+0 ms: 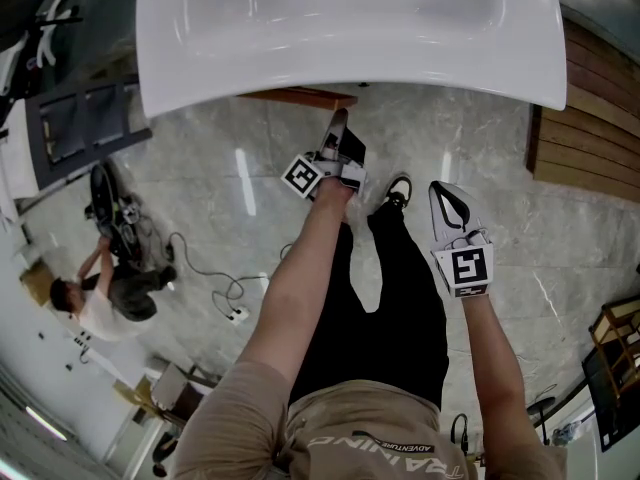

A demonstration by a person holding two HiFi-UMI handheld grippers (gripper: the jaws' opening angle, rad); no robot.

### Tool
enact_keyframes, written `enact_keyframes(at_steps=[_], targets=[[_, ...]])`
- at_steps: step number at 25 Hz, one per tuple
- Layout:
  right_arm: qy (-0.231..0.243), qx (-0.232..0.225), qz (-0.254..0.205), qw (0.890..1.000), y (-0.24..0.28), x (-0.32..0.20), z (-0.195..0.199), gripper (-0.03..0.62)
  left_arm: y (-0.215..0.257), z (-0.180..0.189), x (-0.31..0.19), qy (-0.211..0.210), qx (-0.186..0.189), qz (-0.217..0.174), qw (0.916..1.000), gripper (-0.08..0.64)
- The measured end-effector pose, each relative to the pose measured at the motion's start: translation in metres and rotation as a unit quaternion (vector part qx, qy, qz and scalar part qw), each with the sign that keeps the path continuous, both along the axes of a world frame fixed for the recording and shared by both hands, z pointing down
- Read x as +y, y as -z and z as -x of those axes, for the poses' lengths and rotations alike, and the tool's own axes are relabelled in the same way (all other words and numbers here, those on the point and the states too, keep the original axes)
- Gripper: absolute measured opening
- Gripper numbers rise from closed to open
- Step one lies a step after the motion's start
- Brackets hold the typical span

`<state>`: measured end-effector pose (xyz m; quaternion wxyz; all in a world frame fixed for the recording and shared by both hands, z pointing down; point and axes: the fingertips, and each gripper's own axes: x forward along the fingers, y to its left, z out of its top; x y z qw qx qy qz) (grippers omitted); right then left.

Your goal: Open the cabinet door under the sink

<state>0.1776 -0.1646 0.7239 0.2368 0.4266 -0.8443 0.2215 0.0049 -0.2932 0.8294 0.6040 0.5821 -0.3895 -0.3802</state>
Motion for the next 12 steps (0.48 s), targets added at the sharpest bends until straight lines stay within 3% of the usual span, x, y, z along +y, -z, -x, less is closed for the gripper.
enact_keyframes(at_steps=[4, 12], targets=[[0.006, 0.008, 0.005, 1.0, -0.007, -0.001, 0.009, 0.002, 0.002, 0.001, 0.013, -0.005, 0.013, 0.005, 0.9999, 0.094], [0.019, -0.002, -0.002, 1.0, 0.004, -0.005, 0.048, 0.003, 0.001, 0.011, 0.029, -0.057, -0.004, 0.008, 0.9983, 0.094]])
